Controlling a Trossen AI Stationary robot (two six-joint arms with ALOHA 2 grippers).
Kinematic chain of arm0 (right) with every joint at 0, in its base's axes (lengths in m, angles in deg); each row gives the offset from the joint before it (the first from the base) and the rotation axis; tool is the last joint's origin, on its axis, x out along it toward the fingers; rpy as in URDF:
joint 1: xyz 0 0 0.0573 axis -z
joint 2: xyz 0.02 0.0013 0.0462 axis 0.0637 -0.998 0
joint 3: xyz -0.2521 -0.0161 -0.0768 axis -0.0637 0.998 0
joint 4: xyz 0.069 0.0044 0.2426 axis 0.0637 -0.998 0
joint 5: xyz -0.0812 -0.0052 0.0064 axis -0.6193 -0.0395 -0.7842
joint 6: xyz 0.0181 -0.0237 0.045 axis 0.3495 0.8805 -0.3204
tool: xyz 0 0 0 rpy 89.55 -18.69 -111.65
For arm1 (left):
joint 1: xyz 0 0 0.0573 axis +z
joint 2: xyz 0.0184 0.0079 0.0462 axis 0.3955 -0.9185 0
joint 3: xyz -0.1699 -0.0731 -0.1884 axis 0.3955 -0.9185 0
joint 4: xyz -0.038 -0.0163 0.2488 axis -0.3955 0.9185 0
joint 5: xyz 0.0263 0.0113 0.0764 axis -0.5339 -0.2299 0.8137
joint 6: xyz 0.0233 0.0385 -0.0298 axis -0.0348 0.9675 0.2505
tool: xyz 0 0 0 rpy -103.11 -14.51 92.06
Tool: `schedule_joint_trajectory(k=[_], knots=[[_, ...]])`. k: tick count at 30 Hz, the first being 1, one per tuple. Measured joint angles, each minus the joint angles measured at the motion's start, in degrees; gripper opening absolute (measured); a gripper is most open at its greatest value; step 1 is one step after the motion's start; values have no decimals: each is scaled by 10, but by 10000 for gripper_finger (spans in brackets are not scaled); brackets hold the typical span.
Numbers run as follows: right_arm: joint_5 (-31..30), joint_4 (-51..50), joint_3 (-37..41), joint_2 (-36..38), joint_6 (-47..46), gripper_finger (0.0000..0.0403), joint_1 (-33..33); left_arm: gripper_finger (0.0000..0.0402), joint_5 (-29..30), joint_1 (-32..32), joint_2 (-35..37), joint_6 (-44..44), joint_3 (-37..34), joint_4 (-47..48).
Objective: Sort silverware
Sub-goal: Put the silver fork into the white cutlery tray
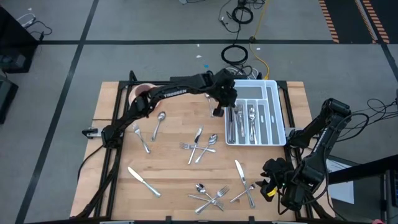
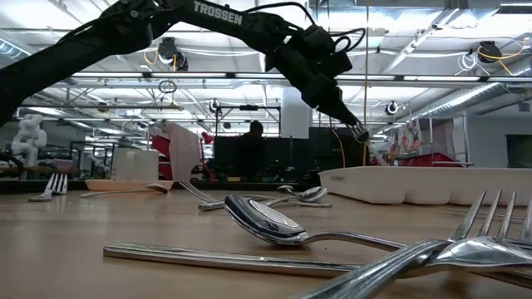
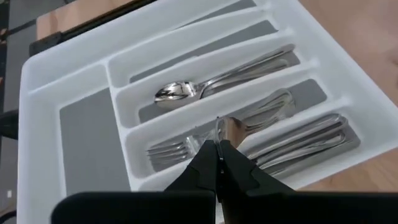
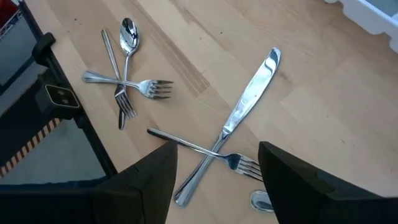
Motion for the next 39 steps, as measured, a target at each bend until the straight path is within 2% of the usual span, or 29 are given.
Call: schedule_joint_trajectory(k=[35, 39], knots=[[-3, 2, 0, 0, -6, 217, 0, 0, -51, -17, -52, -3, 1, -70], [-3, 2, 0, 0, -6, 217, 0, 7, -50, -15, -54, -29, 0, -90]])
